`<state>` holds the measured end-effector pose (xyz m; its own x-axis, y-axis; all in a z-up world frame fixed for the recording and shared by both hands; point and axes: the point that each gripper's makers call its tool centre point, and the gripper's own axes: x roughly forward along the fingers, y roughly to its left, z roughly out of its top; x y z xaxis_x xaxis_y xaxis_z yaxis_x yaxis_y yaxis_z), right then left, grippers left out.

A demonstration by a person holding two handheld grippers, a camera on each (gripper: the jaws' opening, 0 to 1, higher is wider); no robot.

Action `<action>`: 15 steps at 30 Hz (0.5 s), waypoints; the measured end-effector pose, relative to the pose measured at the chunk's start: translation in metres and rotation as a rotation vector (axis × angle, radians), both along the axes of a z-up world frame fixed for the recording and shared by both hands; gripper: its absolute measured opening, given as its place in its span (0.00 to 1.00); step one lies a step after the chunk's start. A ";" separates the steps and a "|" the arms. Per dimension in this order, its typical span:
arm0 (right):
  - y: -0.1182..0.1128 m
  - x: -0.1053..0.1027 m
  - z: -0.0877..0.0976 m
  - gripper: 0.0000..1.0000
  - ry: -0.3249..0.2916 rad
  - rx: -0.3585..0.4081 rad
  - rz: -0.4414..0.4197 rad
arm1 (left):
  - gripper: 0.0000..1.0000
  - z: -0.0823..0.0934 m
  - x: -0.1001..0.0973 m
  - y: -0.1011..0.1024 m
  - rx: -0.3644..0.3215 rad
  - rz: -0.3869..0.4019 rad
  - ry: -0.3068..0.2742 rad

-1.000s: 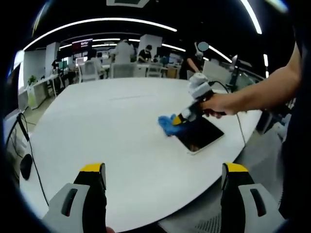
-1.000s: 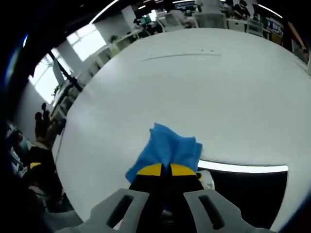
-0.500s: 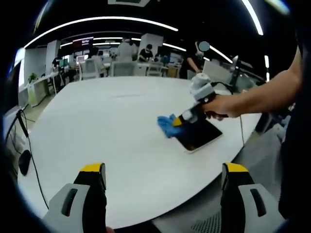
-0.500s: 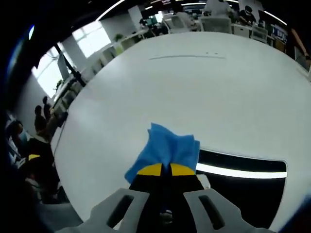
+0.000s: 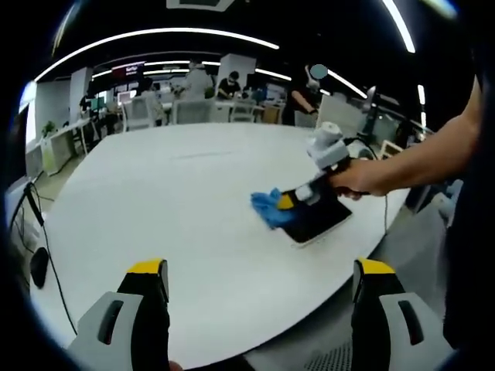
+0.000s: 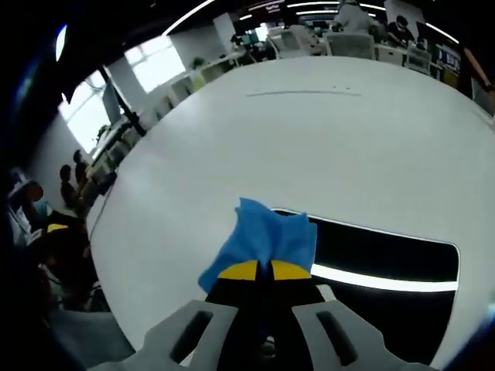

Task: Wipe the mirror surface with the cleaning cloth until all visible marks leave the cleaned area.

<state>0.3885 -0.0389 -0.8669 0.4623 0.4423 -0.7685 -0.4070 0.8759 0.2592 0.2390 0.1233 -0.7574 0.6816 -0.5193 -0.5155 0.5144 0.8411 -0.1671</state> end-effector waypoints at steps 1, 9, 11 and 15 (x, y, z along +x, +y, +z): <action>0.000 -0.002 0.000 0.00 0.003 -0.001 -0.003 | 0.99 0.000 0.000 0.001 0.002 0.000 -0.001; -0.001 -0.013 0.000 0.00 0.004 -0.009 0.005 | 0.99 0.004 0.007 0.003 -0.005 0.016 -0.018; -0.001 -0.017 -0.001 0.00 0.003 -0.019 0.015 | 0.99 0.002 0.005 0.000 -0.013 0.016 -0.012; -0.002 -0.021 0.000 0.00 0.007 -0.025 0.025 | 0.99 0.003 0.004 -0.005 -0.019 0.013 -0.018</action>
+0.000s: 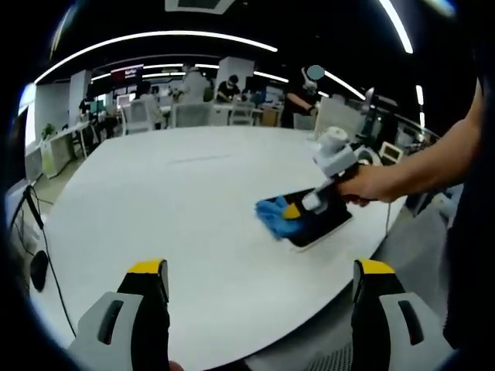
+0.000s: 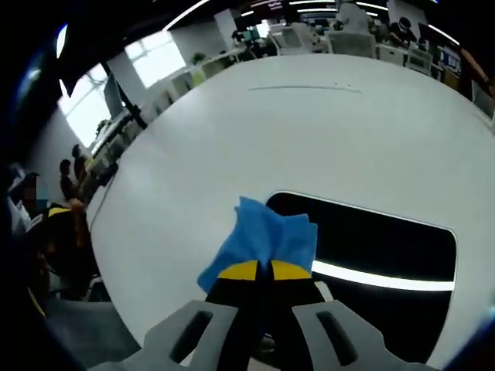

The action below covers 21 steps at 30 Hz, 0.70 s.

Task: Wipe the mirror surface with the cleaning cloth until all visible marks leave the cleaned area.

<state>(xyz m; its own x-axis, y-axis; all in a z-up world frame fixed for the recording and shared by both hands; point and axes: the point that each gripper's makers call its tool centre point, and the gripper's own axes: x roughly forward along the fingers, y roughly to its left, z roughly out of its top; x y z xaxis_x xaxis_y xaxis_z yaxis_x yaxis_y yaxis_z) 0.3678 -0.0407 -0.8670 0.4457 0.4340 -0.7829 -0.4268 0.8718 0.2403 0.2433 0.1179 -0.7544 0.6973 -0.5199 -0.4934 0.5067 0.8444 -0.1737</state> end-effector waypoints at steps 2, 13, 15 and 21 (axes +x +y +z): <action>0.000 0.001 0.000 0.00 -0.002 -0.001 0.004 | 0.99 0.001 -0.001 0.000 -0.006 0.004 -0.005; -0.001 0.001 0.000 0.00 -0.016 -0.006 0.015 | 0.99 0.000 -0.004 0.006 -0.013 0.031 -0.003; -0.001 0.001 0.000 0.00 -0.019 -0.006 0.018 | 0.99 0.000 -0.004 0.005 -0.013 0.029 -0.002; -0.001 0.001 0.000 0.00 -0.019 -0.001 0.028 | 0.99 0.002 -0.005 0.003 -0.007 0.023 -0.004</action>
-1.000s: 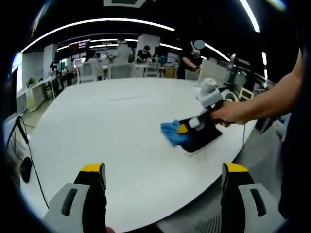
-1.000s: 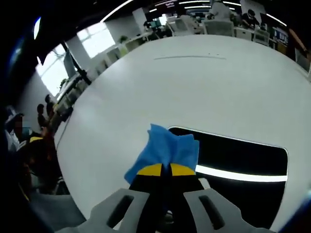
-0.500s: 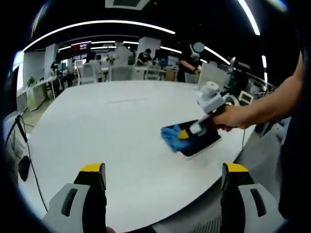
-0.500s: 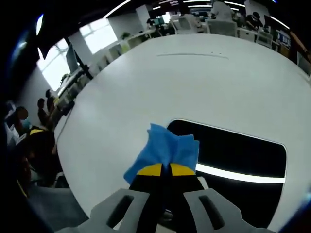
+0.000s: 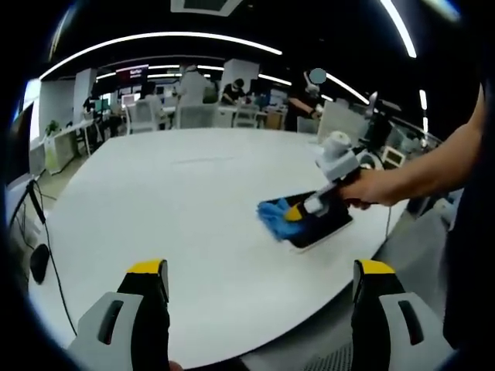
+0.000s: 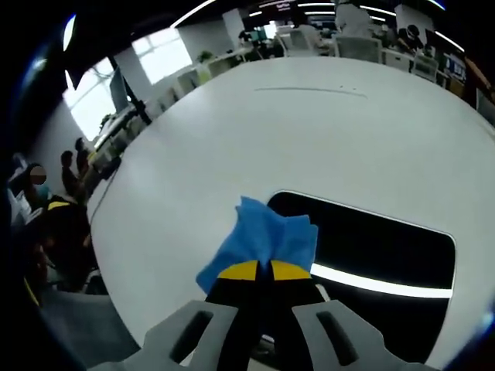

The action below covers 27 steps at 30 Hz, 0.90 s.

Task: Wipe the mirror surface with the cleaning cloth until all visible marks leave the cleaned area.

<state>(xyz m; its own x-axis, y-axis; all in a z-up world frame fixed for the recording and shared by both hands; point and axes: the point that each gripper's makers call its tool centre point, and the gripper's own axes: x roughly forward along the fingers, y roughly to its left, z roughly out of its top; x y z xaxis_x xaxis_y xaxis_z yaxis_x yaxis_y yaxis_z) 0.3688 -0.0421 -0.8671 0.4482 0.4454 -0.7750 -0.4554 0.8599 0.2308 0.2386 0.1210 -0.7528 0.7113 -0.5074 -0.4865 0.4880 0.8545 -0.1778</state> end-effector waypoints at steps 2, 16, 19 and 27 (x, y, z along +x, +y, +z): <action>0.000 0.000 0.000 0.00 -0.001 0.001 0.002 | 0.99 0.000 0.000 0.000 0.001 0.001 0.000; -0.005 0.001 -0.001 0.00 0.001 0.001 0.005 | 0.99 0.004 0.003 0.000 0.008 0.001 -0.015; -0.011 0.001 0.000 0.00 0.002 0.004 -0.002 | 0.99 0.005 0.005 0.000 0.009 -0.001 -0.016; -0.026 0.001 0.000 0.00 0.011 0.011 -0.023 | 0.99 0.007 0.011 -0.003 0.011 -0.015 -0.026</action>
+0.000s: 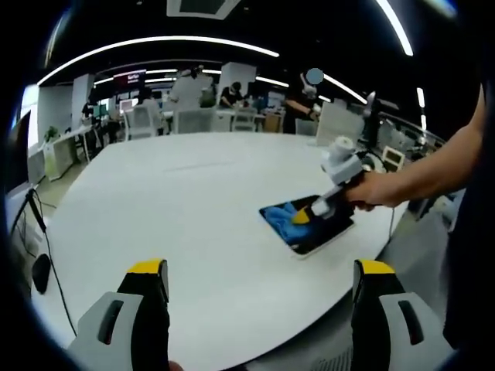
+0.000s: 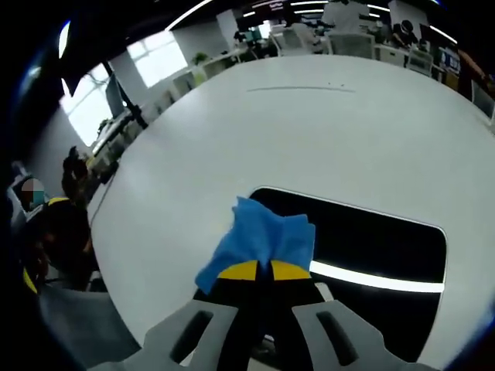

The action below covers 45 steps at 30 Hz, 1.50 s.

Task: Wipe the mirror surface with the cleaning cloth until all visible marks leave the cleaned area.

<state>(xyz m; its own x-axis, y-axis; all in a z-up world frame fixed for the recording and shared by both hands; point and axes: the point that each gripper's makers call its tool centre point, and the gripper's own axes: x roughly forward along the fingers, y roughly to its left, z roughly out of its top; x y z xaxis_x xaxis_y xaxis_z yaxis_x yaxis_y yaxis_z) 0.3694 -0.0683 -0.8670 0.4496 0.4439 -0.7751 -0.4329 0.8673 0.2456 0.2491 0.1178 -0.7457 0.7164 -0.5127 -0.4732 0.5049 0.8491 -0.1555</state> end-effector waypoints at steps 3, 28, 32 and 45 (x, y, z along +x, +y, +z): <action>-0.007 0.000 0.000 0.00 0.006 0.007 -0.010 | 0.99 -0.002 0.006 -0.006 0.001 -0.011 0.001; -0.036 0.001 -0.001 0.00 0.000 0.001 -0.030 | 0.99 -0.002 0.010 -0.031 0.007 -0.052 -0.006; -0.044 0.001 -0.001 0.00 0.004 -0.001 -0.045 | 0.99 -0.003 0.009 -0.031 0.016 -0.049 -0.014; -0.069 0.000 -0.001 0.00 0.005 -0.010 -0.064 | 0.99 0.000 0.007 -0.033 0.003 -0.028 -0.024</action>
